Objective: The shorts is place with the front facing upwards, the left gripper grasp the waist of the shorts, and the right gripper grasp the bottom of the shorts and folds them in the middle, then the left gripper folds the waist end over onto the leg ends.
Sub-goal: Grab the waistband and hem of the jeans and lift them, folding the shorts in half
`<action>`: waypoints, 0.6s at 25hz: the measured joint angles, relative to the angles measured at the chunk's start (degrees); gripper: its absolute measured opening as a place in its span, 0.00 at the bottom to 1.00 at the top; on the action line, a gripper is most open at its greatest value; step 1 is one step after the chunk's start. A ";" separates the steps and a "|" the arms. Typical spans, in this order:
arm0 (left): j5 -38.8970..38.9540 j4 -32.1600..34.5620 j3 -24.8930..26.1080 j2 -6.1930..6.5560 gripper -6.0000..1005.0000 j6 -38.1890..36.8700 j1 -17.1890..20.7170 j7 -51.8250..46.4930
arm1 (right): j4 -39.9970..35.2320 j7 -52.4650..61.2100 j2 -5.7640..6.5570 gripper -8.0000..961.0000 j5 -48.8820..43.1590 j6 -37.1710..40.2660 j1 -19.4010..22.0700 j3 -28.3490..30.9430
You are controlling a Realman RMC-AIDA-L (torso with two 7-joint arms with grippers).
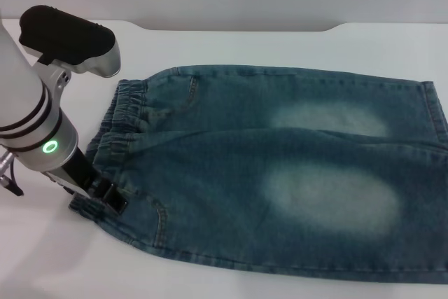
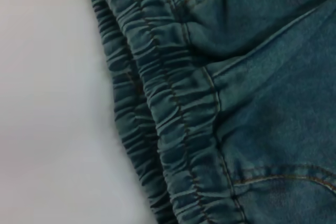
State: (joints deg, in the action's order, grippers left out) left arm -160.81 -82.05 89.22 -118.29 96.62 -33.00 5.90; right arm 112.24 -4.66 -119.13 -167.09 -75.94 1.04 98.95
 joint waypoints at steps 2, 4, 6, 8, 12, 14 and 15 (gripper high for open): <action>0.02 0.01 -0.14 0.00 0.81 -0.23 0.01 0.00 | 0.00 0.00 0.02 0.62 0.00 0.08 0.09 -0.01; -0.08 0.03 -0.24 0.01 0.81 -0.38 0.02 0.00 | -0.01 0.00 0.03 0.62 0.00 0.23 0.16 -0.06; -0.47 0.06 -0.35 0.08 0.80 -0.47 -0.04 0.01 | -0.04 0.00 0.04 0.62 0.00 0.36 0.19 -0.36; -0.68 0.18 -0.41 0.13 0.80 -0.66 -0.16 0.02 | -0.06 0.00 0.04 0.62 0.00 0.43 0.20 -0.63; -0.70 1.72 -0.45 0.18 0.80 -0.86 -0.69 0.11 | -0.09 -0.01 0.05 0.62 -0.04 0.48 0.16 -0.74; -0.71 2.18 -0.47 0.18 0.80 -0.94 -0.73 0.12 | -0.09 -0.02 0.10 0.62 -0.06 0.48 0.15 -0.76; -0.71 2.22 -0.47 0.18 0.79 -0.99 -0.73 0.12 | -0.09 -0.02 0.12 0.62 -0.07 0.48 0.15 -0.77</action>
State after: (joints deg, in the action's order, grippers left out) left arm -161.52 -79.83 88.75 -118.11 95.63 -33.73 6.02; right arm 112.14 -4.67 -119.01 -167.15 -75.46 1.18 98.18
